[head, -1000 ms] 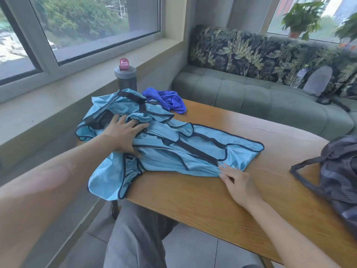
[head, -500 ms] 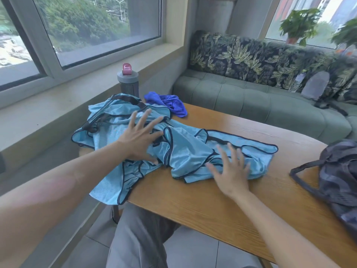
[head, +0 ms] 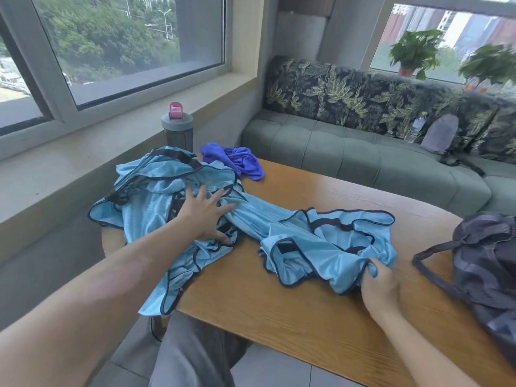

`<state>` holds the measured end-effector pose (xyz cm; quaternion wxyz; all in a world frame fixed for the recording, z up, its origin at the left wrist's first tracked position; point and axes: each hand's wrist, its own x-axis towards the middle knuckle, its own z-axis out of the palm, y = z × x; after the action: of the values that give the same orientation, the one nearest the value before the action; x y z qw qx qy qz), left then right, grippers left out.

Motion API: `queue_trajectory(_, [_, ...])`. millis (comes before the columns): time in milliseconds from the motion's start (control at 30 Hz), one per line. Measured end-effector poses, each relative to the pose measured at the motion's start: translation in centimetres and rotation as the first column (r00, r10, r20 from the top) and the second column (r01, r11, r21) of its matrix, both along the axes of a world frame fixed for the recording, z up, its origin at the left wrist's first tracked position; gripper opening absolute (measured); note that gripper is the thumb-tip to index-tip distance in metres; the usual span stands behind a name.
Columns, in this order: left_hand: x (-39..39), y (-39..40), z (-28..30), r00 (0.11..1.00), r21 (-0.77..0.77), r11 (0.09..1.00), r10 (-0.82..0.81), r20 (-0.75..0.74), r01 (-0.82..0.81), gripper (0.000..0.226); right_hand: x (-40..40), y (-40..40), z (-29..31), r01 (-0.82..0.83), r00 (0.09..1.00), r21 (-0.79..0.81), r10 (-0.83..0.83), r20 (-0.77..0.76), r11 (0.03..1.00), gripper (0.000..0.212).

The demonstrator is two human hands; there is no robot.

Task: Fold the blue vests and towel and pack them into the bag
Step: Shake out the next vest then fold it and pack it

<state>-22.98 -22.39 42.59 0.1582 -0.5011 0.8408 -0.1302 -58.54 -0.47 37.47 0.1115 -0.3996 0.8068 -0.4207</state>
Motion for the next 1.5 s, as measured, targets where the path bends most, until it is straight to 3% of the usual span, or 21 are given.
queue_trajectory(133, [1.0,0.3,0.1,0.997,0.013,0.998,0.061,-0.049,-0.06,0.116,0.0,-0.6,0.4,0.157,0.948,-0.12,-0.116,0.295,0.98,0.031])
queue_trajectory(267, [2.1,0.8,0.3,0.987,-0.005,0.998,0.065,-0.145,-0.067,0.126,-0.9,-1.2,1.0,0.444,0.725,-0.157,-0.25,0.642,0.882,0.019])
queue_trajectory(367, [3.3,0.9,0.2,0.977,-0.003,0.995,0.099,-0.189,-0.102,0.127,-1.9,-1.6,0.7,0.511,0.649,-0.135,-0.278,0.708,0.849,0.022])
queue_trajectory(500, [4.9,-0.1,-0.1,0.99,0.022,0.99,0.142,-0.02,-0.142,0.09,-2.6,-1.4,0.6,0.504,0.59,-0.139,-0.223,0.776,0.852,0.027])
queue_trajectory(633, [5.9,-0.6,0.2,0.973,-0.006,0.977,0.211,0.092,-0.211,0.079,-2.4,-1.1,0.7,0.476,0.61,-0.146,-0.205,0.765,0.867,0.022])
queue_trajectory(733, [4.1,0.8,0.7,0.968,-0.133,0.972,0.212,0.136,-0.194,0.069,-2.3,-1.0,0.5,0.432,0.657,-0.14,-0.205,0.725,0.891,0.017])
queue_trajectory(833, [-0.8,4.0,0.5,0.99,-0.086,0.995,0.029,-0.139,-0.041,0.076,-2.6,-0.9,0.0,0.334,0.746,-0.115,-0.188,0.639,0.936,0.018])
queue_trajectory(933, [-7.6,8.8,0.2,0.885,0.066,0.979,-0.144,-0.443,0.192,0.085,-1.4,-0.6,1.9,0.206,0.828,-0.067,-0.137,0.544,0.976,0.012])
queue_trajectory(1000, [-12.2,11.6,0.1,0.826,0.15,0.961,-0.112,-0.552,0.231,0.084,-0.8,-0.7,3.1,0.07,0.888,-0.037,-0.045,0.457,0.997,0.015])
queue_trajectory(1067, [-15.7,13.5,-0.1,0.811,0.178,0.961,-0.071,-0.58,0.212,0.066,-0.5,-0.6,4.7,-0.053,0.917,-0.001,0.05,0.396,0.999,0.02])
queue_trajectory(1167, [-18.0,14.1,-0.3,0.801,0.121,0.98,-0.055,-0.596,0.157,0.018,-0.9,0.0,8.2,-0.168,0.944,0.109,0.128,0.303,0.98,0.027])
queue_trajectory(1200, [-18.0,14.1,-0.2,0.779,0.146,0.982,-0.004,-0.627,0.123,0.016,-1.5,0.3,9.4,-0.194,0.959,0.142,0.157,0.234,0.971,0.028])
queue_trajectory(1300, [-17.2,13.2,1.1,0.617,0.242,0.968,0.149,-0.773,0.07,0.014,-3.9,1.5,13.0,-0.195,0.979,0.214,0.203,-0.016,0.957,0.033])
queue_trajectory(1367, [-16.3,12.4,3.8,0.447,0.285,0.958,0.241,-0.861,0.033,0.014,-5.6,2.1,15.3,-0.171,0.968,0.213,0.204,-0.143,0.962,0.036])
queue_trajectory(1433, [-15.7,11.5,7.6,0.3,0.291,0.957,0.277,-0.913,0.003,0.016,-7.0,2.5,17.9,-0.18,0.938,0.185,0.225,-0.263,0.966,0.034])
queue_trajectory(1500, [-15.4,11.2,12.1,0.223,0.251,0.968,0.243,-0.944,0.01,0.02,-8.1,2.7,20.5,-0.2,0.906,0.177,0.251,-0.341,0.964,0.025])
